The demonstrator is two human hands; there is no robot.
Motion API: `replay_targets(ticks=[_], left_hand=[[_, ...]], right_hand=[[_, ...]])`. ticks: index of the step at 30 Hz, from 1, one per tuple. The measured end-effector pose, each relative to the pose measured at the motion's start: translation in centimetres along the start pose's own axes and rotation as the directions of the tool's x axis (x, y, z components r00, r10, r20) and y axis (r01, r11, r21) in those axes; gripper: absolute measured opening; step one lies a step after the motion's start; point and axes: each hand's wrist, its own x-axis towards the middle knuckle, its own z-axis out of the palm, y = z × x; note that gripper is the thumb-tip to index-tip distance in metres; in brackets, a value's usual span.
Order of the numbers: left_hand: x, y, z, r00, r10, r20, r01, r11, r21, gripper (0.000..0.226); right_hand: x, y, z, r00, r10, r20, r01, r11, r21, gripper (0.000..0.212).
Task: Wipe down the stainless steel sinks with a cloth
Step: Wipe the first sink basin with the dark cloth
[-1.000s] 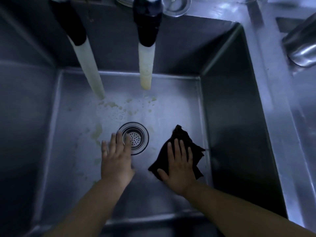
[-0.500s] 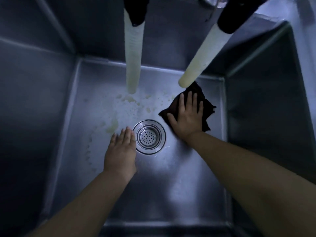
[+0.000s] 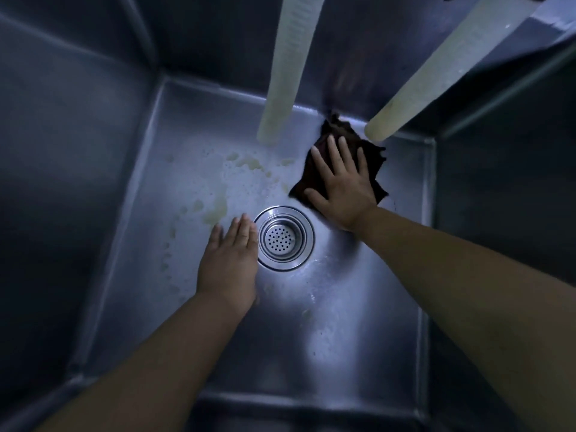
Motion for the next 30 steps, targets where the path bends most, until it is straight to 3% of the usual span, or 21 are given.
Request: replay_targets(ticks=[13,18,21,25,28,30], left_hand=[[-1.1,0.8,-0.8,0.999,-0.041,0.032,0.040,0.999,0.024,0.116],[-2.6,2.0,-1.7,0.998,-0.048,-0.027,0.050,0.996,0.075,0.095],[-3.5,4.6,-1.8,0.992,0.081,-0.099,-0.078,0.996,0.042,0.073],[-2.5,9.7,-1.2,0.920,0.270,-0.284,-0.333,0.921,-0.202,0.049],[-1.8,12.3,1.2,0.903,0.399,-0.162,-0.422,0.893,-0.155,0.066],[-1.5,13.1,3.3,0.912,0.386,-0.141,-0.399,0.913,-0.084,0.077]], right_hand=[[-16.5,-4.6,2.1,0.993,-0.024,0.116,0.014,0.996,0.086,0.087],[-18.8,-6.5,0.7,0.983,0.028,0.179,-0.069,0.973,0.222,0.078],[-18.6,-5.3,-1.0,0.984,0.143,0.109,-0.179,0.836,0.519,0.065],[-18.4,-3.5,-2.9,0.865,0.495,0.080,-0.398,0.579,0.712,0.052],[-18.6,-2.9,-3.0,0.843,0.533,0.071,-0.431,0.592,0.681,0.051],[-18.8,-2.6,-2.7,0.862,0.505,0.043,-0.404,0.633,0.660,0.052]])
